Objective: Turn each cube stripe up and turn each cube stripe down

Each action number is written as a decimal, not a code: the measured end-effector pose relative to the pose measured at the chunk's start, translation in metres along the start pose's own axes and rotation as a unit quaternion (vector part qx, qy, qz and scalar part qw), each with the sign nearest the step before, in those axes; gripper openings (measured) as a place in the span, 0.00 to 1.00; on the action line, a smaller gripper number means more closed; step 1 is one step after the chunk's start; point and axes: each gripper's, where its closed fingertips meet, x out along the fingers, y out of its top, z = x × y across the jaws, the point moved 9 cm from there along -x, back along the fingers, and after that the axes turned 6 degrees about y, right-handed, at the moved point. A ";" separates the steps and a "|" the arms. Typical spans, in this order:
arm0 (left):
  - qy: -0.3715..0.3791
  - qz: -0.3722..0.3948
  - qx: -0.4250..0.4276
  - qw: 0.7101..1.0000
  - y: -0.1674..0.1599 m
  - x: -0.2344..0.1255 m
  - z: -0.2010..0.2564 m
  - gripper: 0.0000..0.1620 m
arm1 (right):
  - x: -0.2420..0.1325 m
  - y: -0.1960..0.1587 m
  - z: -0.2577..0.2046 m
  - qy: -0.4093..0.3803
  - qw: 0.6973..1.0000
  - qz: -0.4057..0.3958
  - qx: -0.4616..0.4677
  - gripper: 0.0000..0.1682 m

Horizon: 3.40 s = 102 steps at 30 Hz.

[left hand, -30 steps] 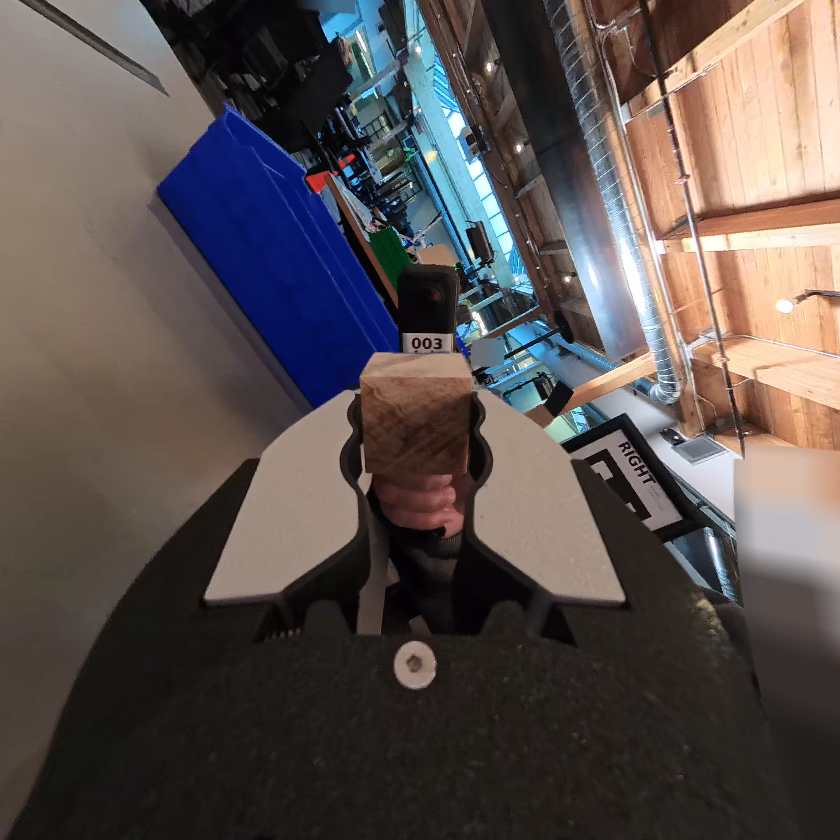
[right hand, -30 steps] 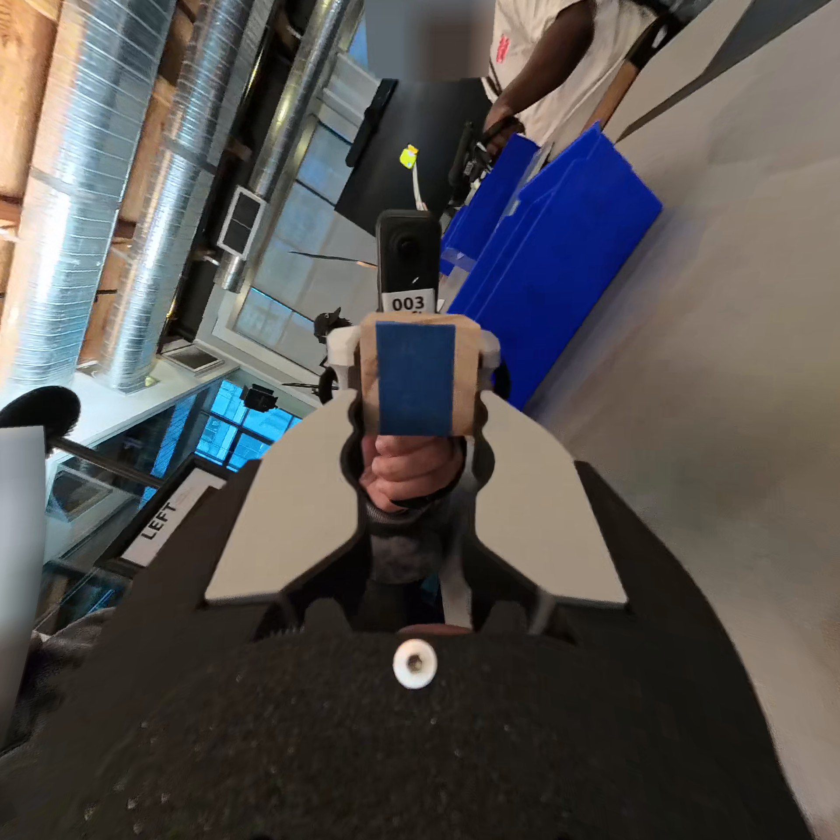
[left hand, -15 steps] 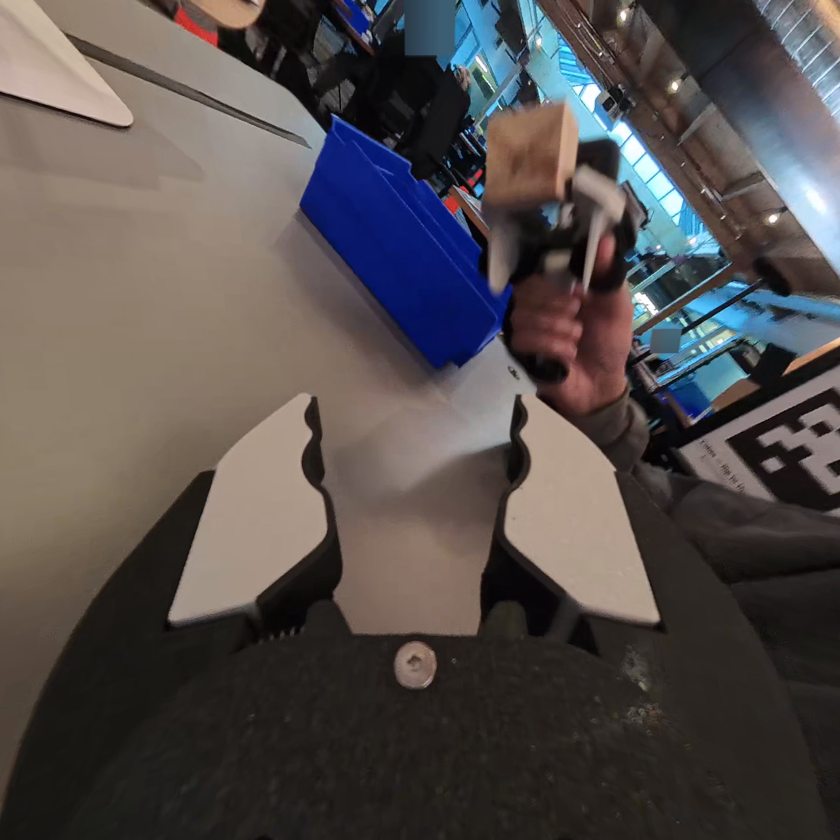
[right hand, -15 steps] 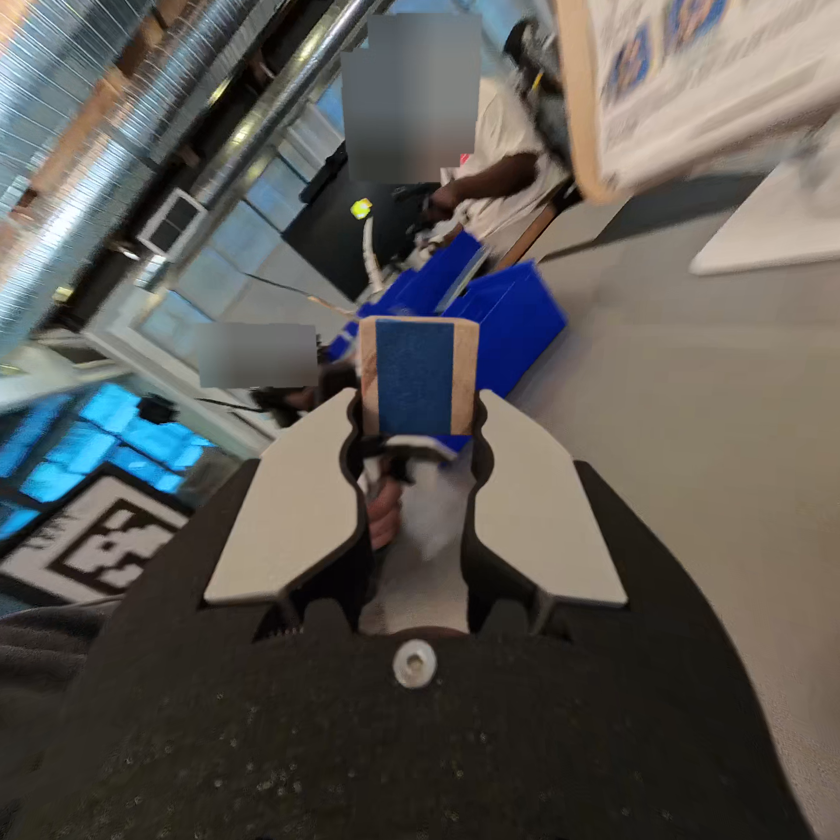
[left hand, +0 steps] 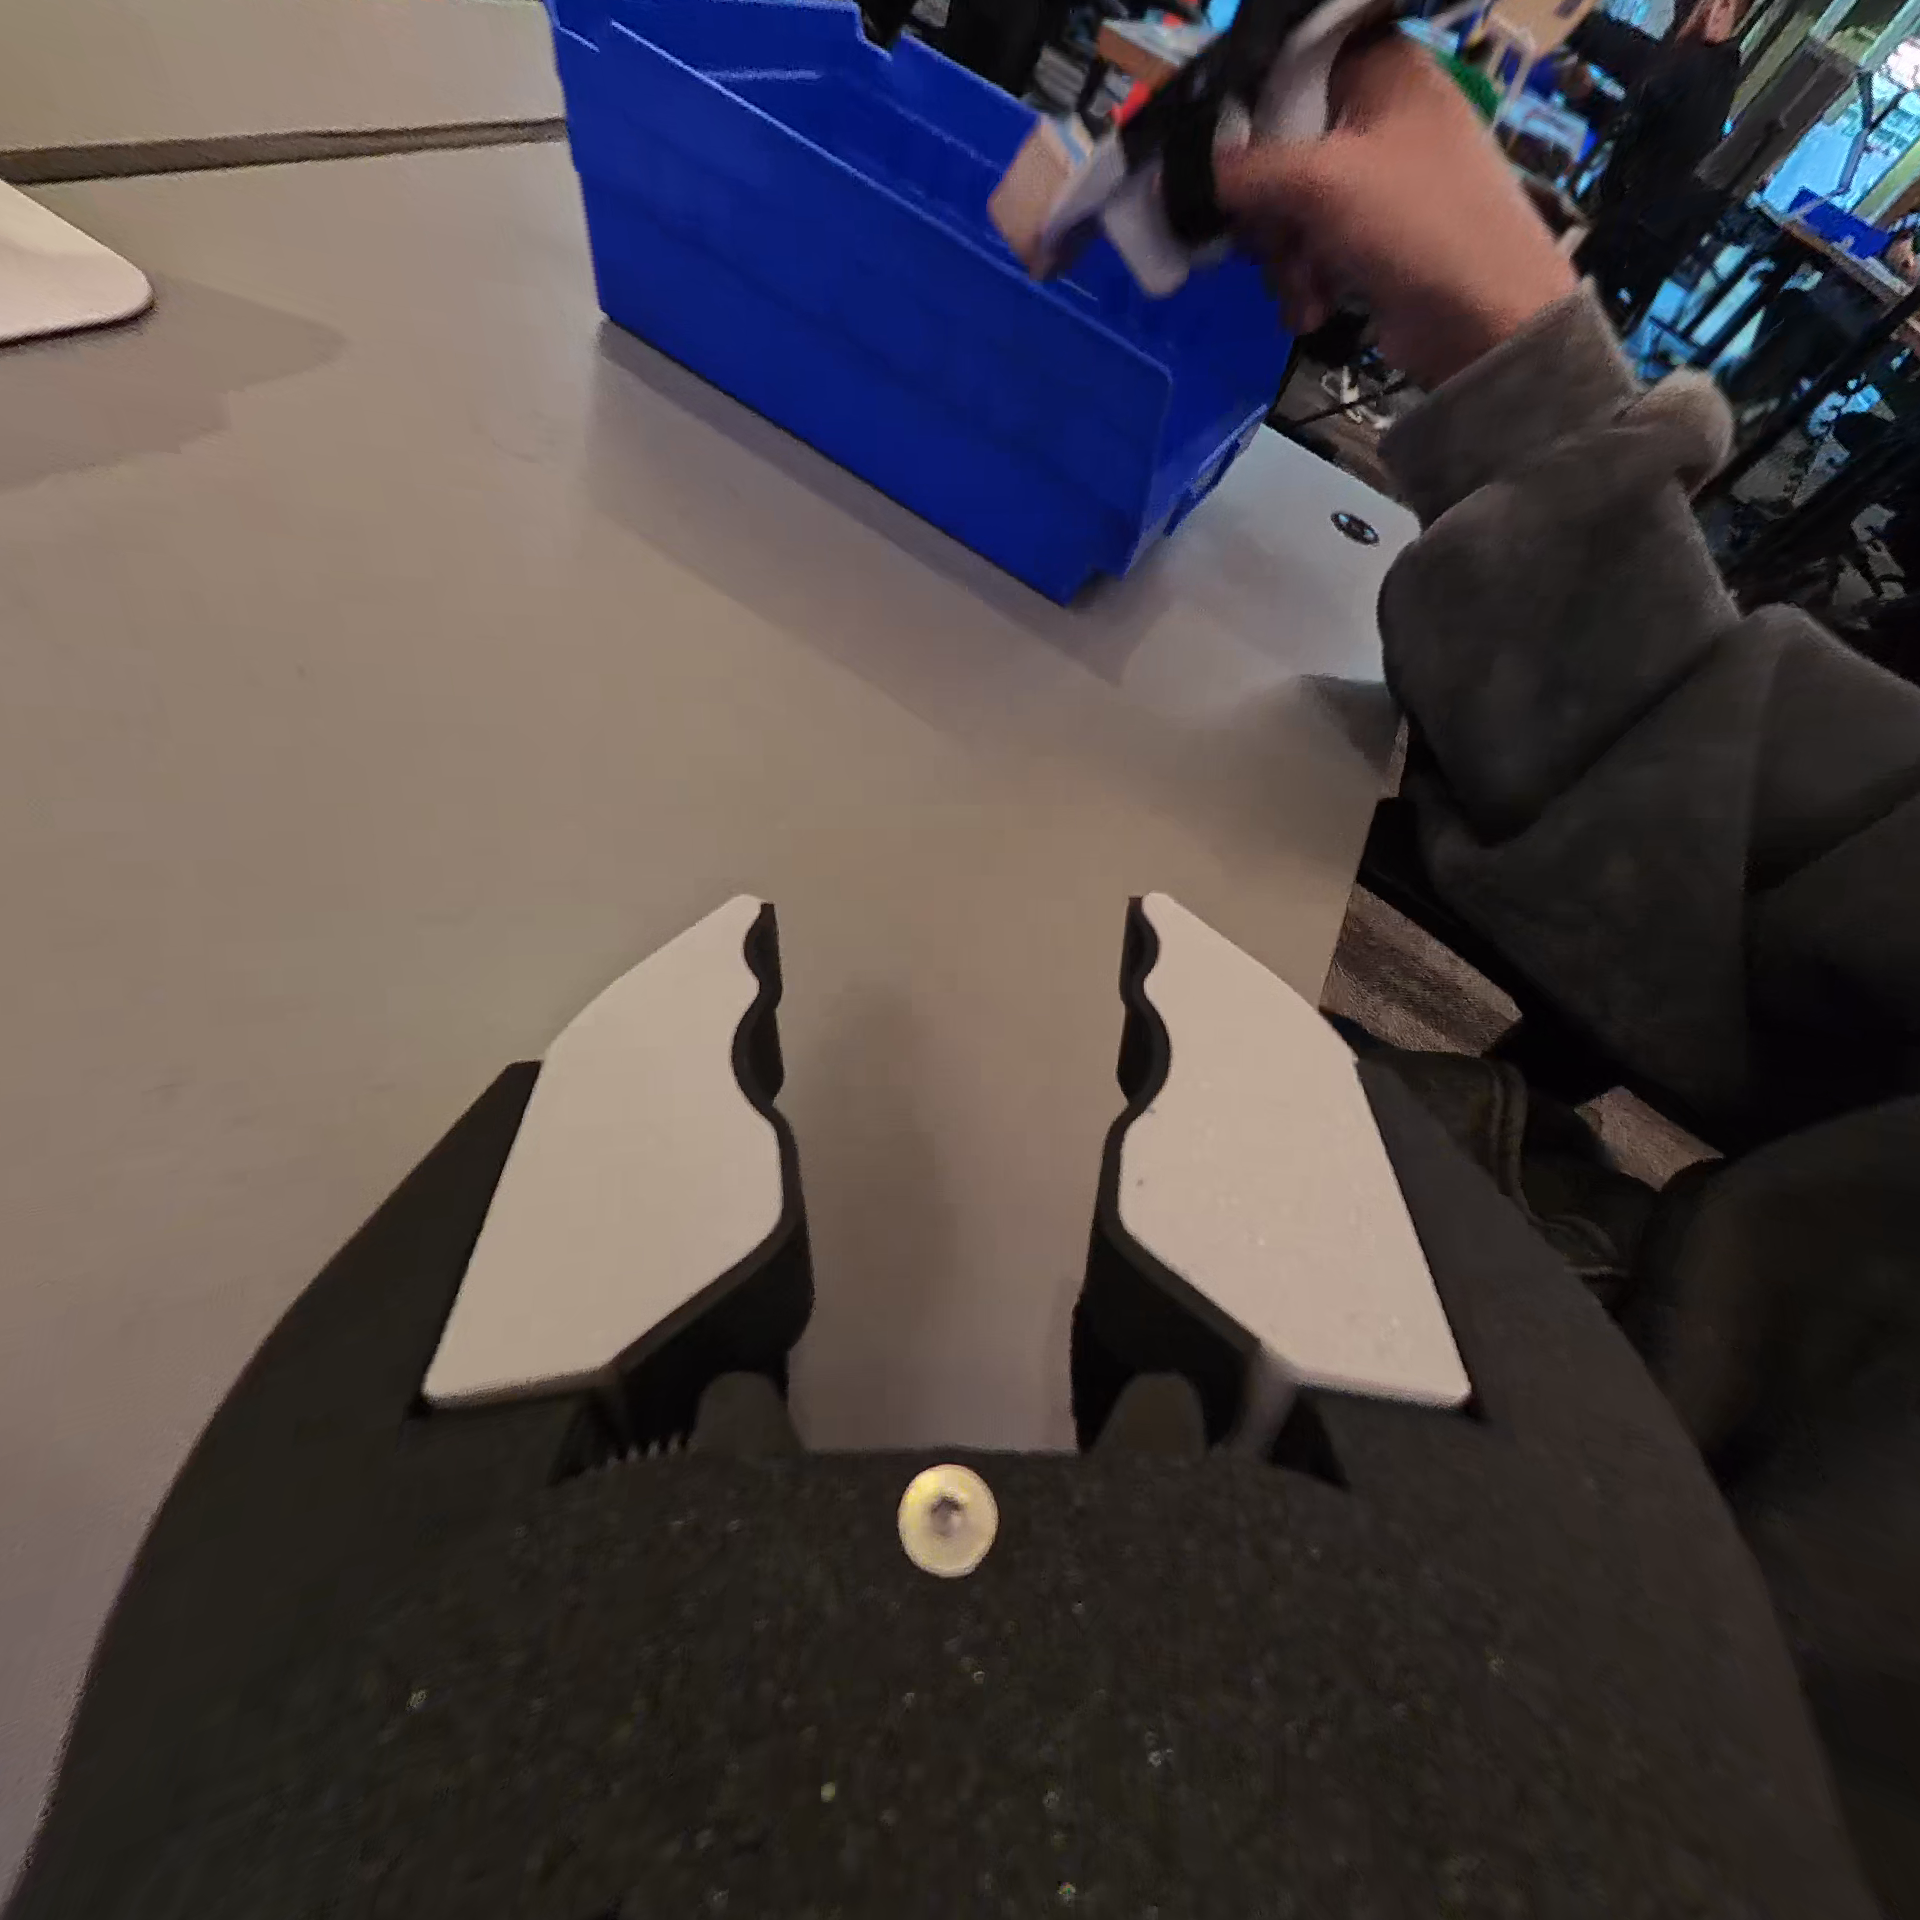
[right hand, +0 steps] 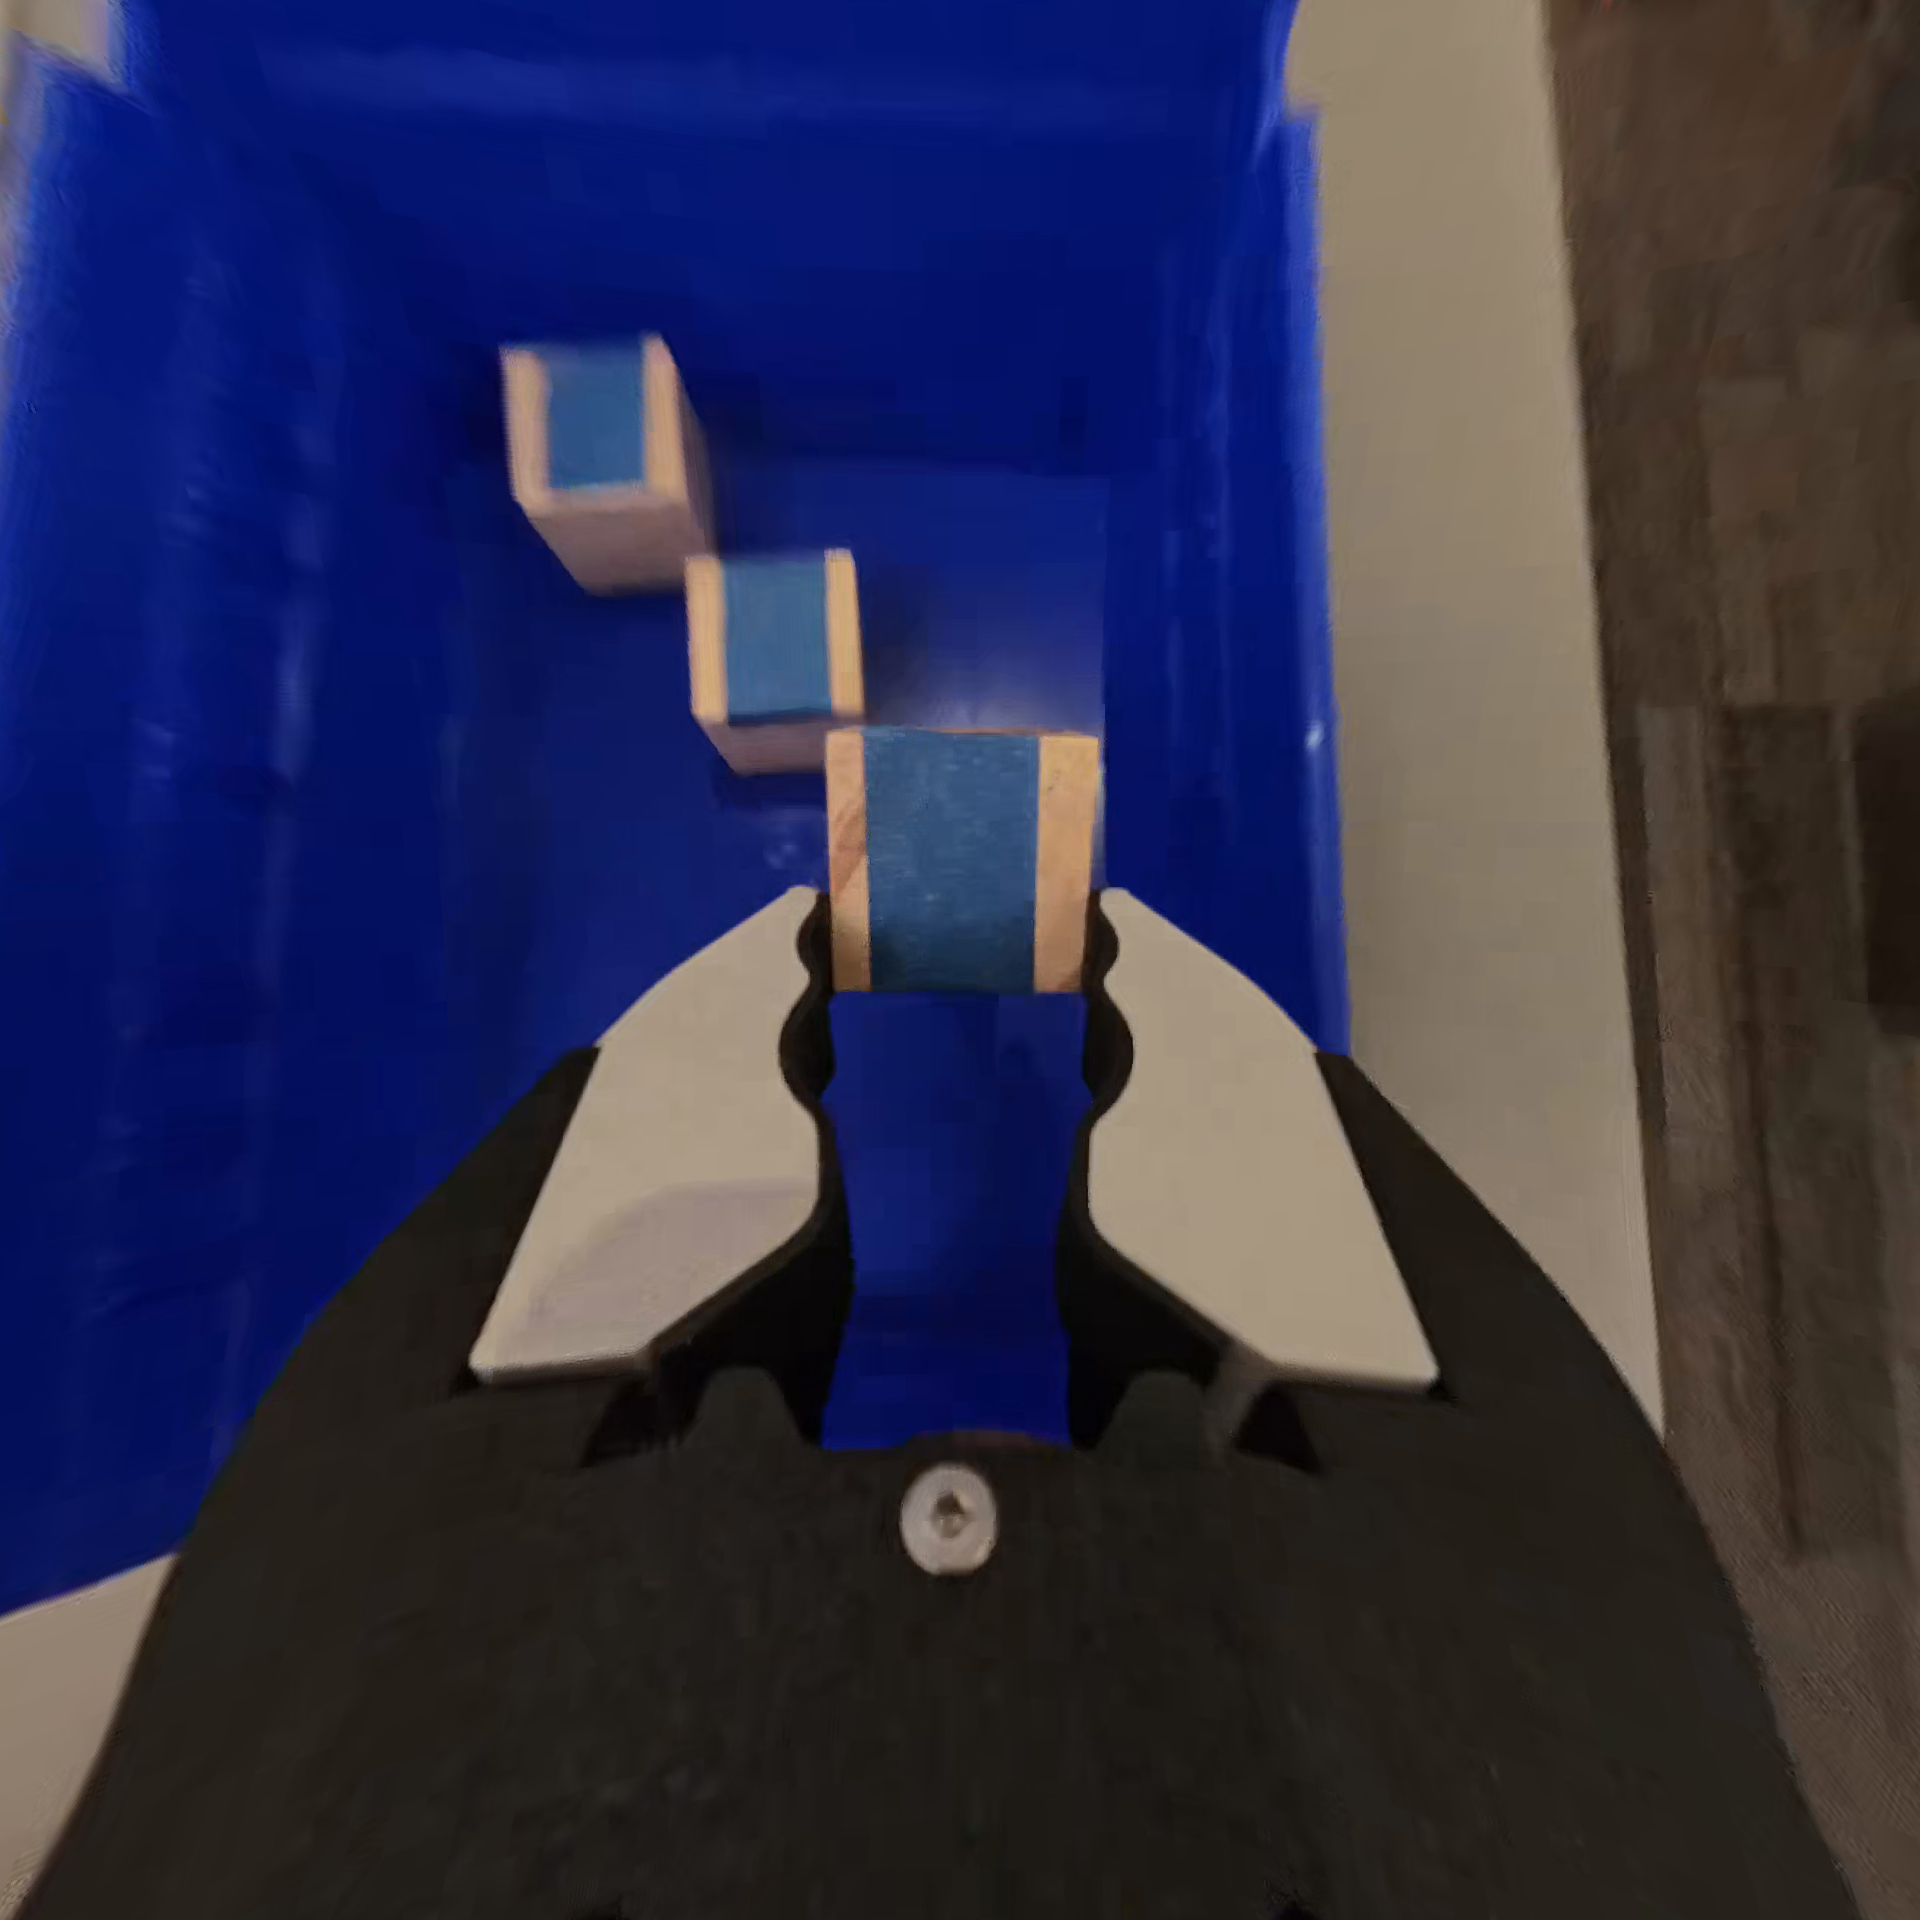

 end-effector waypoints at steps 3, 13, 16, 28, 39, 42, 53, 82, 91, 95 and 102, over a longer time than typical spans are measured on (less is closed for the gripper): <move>-0.014 0.000 -0.022 1.000 0.001 -0.003 -0.005 0.38 | 0.029 -0.011 0.002 -0.033 0.996 -0.076 -0.011 0.27; -0.027 -0.010 -0.050 0.998 0.000 -0.001 -0.011 0.38 | 0.048 -0.017 0.001 -0.042 0.992 -0.117 -0.008 0.27; -0.021 -0.014 -0.040 0.999 -0.001 0.000 -0.010 0.39 | 0.034 -0.012 0.000 -0.055 0.994 -0.094 -0.019 0.37; 0.022 -0.021 -0.064 0.998 -0.001 -0.003 -0.024 0.39 | -0.116 -0.001 -0.182 0.394 0.834 0.360 -0.143 0.34; 0.145 -0.087 0.107 0.980 0.057 -0.111 -0.048 0.40 | -0.007 -0.072 -0.277 0.533 0.803 0.233 -0.131 0.33; 0.225 -0.208 0.167 0.937 0.067 -0.152 -0.103 0.40 | -0.007 -0.072 -0.273 0.526 0.805 0.237 -0.140 0.33; 0.156 -0.399 0.217 0.877 0.047 -0.138 -0.292 0.38 | -0.008 -0.072 -0.268 0.646 0.723 0.224 -0.095 0.31; 0.124 -0.059 -0.042 0.990 0.102 -0.164 -0.184 0.27 | -0.011 -0.047 -0.231 0.648 0.728 0.222 0.019 0.34; -0.084 0.065 -0.265 0.959 0.096 -0.041 -0.104 0.27 | -0.023 -0.039 -0.227 0.630 0.758 0.164 0.032 0.39; -0.145 0.082 -0.308 0.937 0.083 0.002 -0.087 0.27 | -0.023 -0.040 -0.239 0.642 0.753 0.142 0.035 0.43; -0.164 0.035 -0.312 0.935 0.065 0.035 -0.077 0.27 | 0.001 -0.047 -0.264 0.643 0.754 0.115 0.072 0.50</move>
